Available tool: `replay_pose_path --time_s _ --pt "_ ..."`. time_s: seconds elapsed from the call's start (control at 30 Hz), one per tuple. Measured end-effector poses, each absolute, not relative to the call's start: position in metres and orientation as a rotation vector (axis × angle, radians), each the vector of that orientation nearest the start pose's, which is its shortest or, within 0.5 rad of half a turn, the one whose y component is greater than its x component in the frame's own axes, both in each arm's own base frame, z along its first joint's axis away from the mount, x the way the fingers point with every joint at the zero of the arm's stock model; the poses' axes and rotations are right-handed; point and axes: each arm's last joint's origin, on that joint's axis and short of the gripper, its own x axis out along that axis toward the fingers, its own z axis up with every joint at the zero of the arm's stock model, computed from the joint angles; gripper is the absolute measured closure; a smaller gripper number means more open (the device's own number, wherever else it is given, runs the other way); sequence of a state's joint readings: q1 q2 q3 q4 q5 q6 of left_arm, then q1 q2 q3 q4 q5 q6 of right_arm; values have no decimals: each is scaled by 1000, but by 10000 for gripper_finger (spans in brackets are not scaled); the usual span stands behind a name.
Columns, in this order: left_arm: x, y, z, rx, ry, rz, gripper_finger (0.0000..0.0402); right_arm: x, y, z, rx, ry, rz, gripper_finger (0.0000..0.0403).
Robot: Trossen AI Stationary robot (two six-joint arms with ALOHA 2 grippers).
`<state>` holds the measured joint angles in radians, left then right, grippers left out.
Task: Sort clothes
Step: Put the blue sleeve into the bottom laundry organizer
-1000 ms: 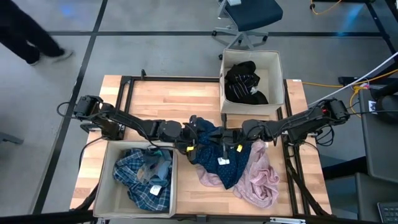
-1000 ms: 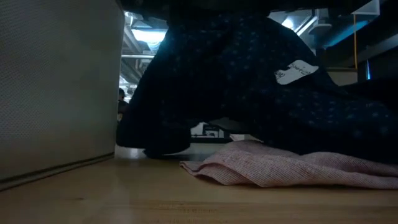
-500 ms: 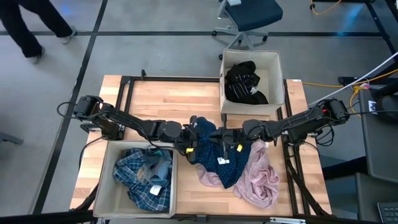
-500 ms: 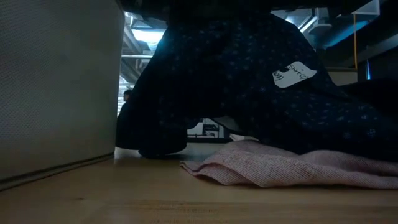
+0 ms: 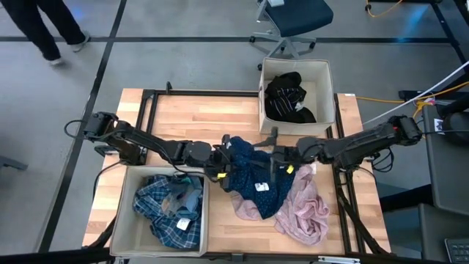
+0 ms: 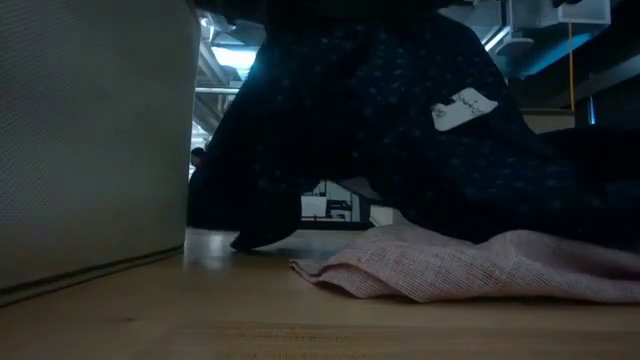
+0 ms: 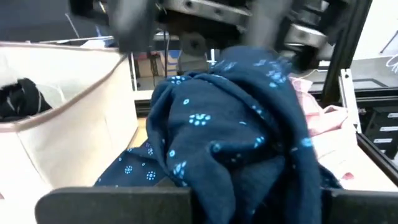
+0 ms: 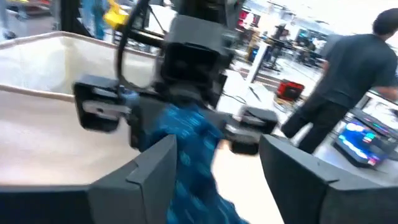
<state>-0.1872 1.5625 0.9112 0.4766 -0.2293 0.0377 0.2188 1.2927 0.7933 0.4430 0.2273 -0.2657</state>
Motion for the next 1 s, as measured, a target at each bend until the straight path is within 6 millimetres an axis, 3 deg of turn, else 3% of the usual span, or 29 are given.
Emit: replay_pose_path --time_s 0.23,0.47,0.8,1.0 --pt "323 -66 274 98 120 26 355 234 52 313 -240 141 -69 160" --pt "309 -69 294 102 61 13 355 196 42 318 -120 252 -109 159" --pt "300 -69 308 86 3 12 354 191 39 298 -101 436 -176 159" --pt "279 -69 335 61 -89 -1 355 193 38 288 -105 464 -216 159"
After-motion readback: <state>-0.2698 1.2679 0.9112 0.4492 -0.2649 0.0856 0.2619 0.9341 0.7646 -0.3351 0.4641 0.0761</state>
